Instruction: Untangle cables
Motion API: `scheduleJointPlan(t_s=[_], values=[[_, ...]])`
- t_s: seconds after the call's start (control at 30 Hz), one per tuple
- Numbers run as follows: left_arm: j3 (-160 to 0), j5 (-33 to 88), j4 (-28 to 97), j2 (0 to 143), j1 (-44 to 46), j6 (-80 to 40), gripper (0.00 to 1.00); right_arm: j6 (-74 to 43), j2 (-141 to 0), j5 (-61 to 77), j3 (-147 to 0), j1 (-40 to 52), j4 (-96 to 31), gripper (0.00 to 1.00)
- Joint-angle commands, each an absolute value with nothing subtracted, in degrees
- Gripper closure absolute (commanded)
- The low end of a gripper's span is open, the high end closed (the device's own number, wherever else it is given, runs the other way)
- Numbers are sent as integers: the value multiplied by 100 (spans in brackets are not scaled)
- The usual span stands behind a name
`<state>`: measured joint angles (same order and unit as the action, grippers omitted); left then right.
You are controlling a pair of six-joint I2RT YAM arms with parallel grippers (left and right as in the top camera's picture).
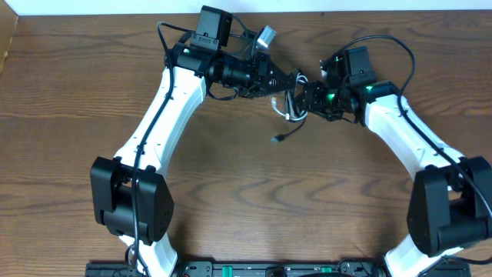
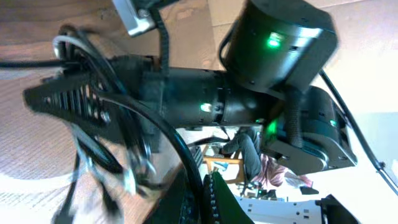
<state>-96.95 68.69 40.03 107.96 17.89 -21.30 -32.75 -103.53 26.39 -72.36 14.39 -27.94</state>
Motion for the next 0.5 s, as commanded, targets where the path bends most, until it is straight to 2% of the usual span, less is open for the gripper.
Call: scheduleJointPlan(t_s=[0.0, 0.07, 0.23, 0.4, 0.47], values=[[-9692, 7113, 3957, 10790, 1732, -2169, 93, -3444, -10495, 2541, -7218, 1319, -2880, 99], [-9692, 6840, 3962, 10790, 1671, -2150, 92, -3389, -10466, 2545, -7220, 1210, -2943, 99], [-9688, 5280, 4132, 10790, 1507, -2108, 92, -3037, -10291, 2543, -7220, 923, -3347, 99], [-9688, 4104, 4423, 10790, 1520, -2027, 66, -2495, -10060, 2213, -7220, 764, -4091, 99], [-9688, 4086, 4480, 10790, 1535, -1918, 61, -2379, -10009, 1909, -7220, 755, -4383, 99]])
